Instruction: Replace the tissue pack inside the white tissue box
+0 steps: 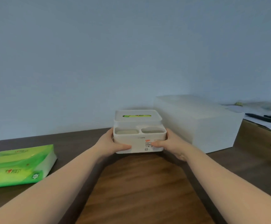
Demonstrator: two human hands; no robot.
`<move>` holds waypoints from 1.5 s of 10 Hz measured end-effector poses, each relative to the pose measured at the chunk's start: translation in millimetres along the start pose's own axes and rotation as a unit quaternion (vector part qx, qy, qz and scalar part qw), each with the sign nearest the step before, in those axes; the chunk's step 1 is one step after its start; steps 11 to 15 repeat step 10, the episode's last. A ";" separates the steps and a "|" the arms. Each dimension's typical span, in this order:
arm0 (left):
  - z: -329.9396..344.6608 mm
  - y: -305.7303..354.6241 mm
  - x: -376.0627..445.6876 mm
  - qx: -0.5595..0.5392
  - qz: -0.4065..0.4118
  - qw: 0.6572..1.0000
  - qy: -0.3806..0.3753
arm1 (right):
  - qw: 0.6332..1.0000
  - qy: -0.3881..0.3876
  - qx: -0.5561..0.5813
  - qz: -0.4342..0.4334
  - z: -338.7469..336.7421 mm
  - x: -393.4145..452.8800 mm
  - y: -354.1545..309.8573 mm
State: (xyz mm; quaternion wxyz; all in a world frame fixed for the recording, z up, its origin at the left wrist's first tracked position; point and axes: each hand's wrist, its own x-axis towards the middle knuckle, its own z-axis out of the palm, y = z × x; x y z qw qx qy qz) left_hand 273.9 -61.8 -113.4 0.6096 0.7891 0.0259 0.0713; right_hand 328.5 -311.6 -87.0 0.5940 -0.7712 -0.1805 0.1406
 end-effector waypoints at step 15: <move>44.4 -12.8 50.7 0.222 0.019 0.964 0.145 | 0.927 0.310 -0.199 0.063 22.0 44.4 23.4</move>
